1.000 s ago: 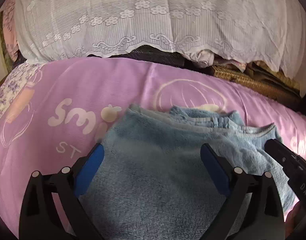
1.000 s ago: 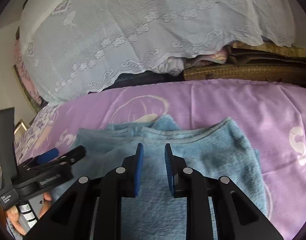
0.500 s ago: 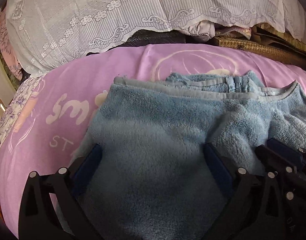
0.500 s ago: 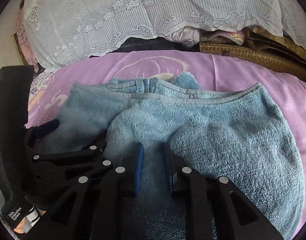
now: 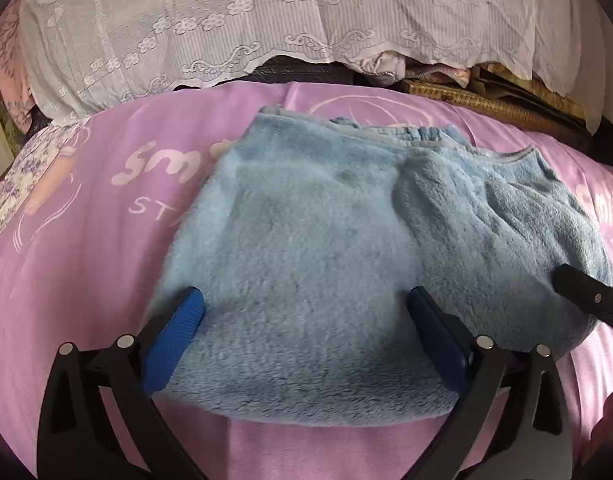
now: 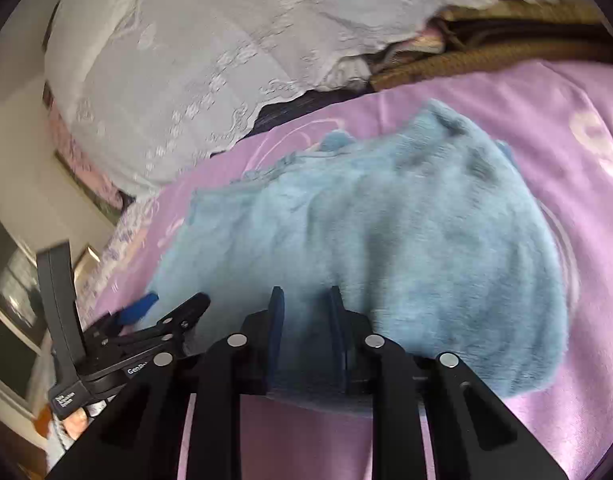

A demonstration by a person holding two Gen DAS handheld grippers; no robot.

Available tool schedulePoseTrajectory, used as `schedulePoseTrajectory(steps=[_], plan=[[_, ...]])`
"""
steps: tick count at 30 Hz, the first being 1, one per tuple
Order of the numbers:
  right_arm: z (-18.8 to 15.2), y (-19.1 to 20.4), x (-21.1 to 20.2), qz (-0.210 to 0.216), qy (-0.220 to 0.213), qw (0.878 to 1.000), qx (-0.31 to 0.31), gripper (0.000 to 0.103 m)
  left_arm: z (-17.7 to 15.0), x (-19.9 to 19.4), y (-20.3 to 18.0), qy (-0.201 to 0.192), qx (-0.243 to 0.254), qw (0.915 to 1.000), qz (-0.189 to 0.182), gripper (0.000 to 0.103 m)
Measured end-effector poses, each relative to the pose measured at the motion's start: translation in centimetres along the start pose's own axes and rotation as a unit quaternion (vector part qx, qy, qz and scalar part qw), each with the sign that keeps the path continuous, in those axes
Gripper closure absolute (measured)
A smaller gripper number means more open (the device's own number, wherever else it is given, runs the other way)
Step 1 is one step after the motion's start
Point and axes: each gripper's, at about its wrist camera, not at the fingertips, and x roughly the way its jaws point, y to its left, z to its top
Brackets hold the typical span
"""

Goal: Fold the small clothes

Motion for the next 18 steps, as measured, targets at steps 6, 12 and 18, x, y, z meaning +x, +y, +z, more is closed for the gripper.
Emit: schedulePoseTrajectory(steps=[6, 12, 18], plan=[[-1.5, -9.1, -2.6, 0.096, -0.002, 0.975, 0.200, 0.103, -1.4, -0.1, 5.8, 0.036, -0.100, 0.9941, -0.021, 0.004], [-2.4, -4.0, -5.4, 0.055, -0.036, 0.988, 0.139, 0.089, -2.0, -5.8, 3.8, -0.028, -0.091, 0.9949, -0.034, 0.006], [-3.7, 2.4, -1.6, 0.074, 0.034, 0.995, 0.053, 0.089, -2.5, -4.3, -3.8, -0.023, 0.029, 0.9993, -0.006, 0.005]])
